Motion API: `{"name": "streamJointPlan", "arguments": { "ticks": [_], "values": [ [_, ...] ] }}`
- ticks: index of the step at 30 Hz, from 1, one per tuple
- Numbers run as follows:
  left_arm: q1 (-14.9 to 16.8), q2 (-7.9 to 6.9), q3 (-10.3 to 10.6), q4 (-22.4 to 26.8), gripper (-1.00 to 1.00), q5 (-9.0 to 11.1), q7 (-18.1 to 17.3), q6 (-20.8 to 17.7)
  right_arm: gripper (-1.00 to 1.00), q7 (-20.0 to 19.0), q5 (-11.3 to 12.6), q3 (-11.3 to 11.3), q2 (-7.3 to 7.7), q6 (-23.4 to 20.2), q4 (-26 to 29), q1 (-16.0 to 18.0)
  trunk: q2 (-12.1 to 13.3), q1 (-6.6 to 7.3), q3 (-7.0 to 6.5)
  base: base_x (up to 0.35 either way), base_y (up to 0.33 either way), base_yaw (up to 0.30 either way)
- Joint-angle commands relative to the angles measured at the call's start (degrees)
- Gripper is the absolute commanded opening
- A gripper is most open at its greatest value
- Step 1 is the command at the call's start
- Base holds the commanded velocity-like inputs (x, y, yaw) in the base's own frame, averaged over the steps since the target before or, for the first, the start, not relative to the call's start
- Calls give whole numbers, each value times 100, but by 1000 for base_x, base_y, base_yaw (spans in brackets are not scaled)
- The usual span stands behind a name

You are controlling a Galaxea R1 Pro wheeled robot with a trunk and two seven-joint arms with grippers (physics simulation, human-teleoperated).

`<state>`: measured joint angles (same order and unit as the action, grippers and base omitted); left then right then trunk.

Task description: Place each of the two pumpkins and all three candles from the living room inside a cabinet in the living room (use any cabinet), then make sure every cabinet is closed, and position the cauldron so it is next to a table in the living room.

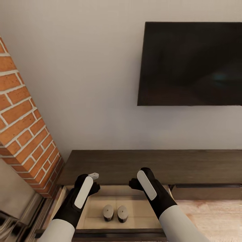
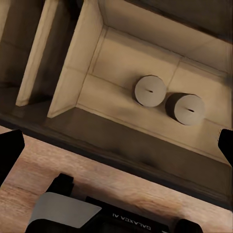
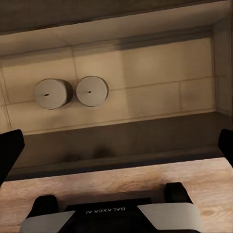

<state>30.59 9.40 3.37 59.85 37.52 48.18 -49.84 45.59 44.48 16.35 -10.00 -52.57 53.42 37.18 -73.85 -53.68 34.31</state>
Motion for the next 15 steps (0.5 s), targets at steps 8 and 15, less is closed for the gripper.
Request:
{"name": "streamJointPlan", "arguments": {
  "ticks": [8,15],
  "values": [
    [0,0,-1,1,100,1,-2,1,100,-7,-1,0,0,1,-5,0,0,0,0,0,0,-272],
    [0,0,-1,6,100,-5,-2,-3,100,-14,-1,0,0,1,-6,0,0,0,0,0,0,-279]
  ]
}}
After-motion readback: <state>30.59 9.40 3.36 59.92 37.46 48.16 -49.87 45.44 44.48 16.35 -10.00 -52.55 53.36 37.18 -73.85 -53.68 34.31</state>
